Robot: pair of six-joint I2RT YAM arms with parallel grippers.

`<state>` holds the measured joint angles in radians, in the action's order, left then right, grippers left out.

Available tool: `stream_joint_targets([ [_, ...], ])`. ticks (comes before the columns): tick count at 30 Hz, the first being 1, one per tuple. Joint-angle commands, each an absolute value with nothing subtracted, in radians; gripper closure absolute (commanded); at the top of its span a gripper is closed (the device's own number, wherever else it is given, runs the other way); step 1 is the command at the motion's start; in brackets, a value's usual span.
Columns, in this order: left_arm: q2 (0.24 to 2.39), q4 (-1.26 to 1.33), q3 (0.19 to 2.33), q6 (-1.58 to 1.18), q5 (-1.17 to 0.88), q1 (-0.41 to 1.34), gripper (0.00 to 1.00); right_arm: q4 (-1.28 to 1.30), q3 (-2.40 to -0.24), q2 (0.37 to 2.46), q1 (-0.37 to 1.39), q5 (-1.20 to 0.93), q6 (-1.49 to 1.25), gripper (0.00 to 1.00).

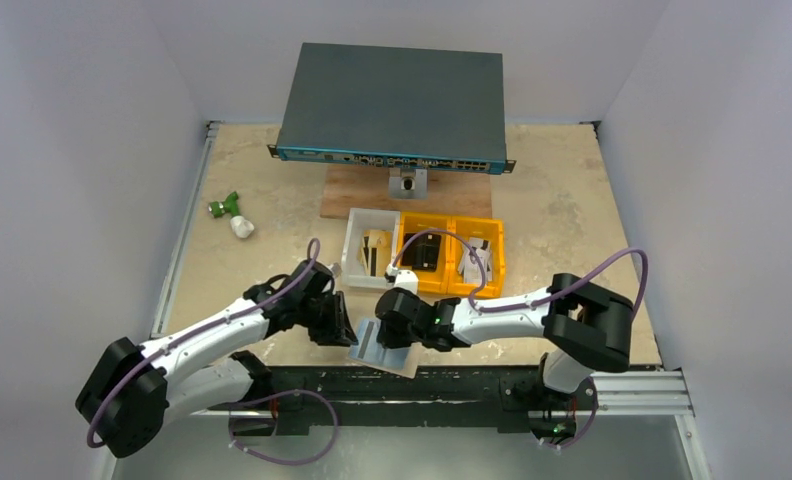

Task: Take the credit cards out of the card holder
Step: Remove the credit card from the card holder.

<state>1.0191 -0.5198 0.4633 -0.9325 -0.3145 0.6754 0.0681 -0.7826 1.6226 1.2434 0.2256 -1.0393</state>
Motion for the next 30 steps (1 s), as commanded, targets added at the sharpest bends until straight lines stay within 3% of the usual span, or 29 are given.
stream_joint_targets([
  [1, 1.058, -0.436, 0.468, -0.933, -0.337, 0.715, 0.76, 0.007, -0.723, 1.633, 1.22, 0.188, -1.043, 1.0],
  [17, 1.157, -0.421, 0.533, -0.897, -0.274, 0.756, 0.76, -0.034, -0.638, 1.555, 1.206, 0.162, -1.092, 0.99],
  [25, 1.216, -0.431, 0.588, -0.886, -0.246, 0.776, 0.84, -0.042, -0.628, 1.452, 1.205, 0.163, -1.1, 0.8],
  [30, 1.265, -0.431, 0.622, -0.884, -0.228, 0.796, 0.87, -0.035, -0.624, 1.421, 1.205, 0.163, -1.1, 0.78],
])
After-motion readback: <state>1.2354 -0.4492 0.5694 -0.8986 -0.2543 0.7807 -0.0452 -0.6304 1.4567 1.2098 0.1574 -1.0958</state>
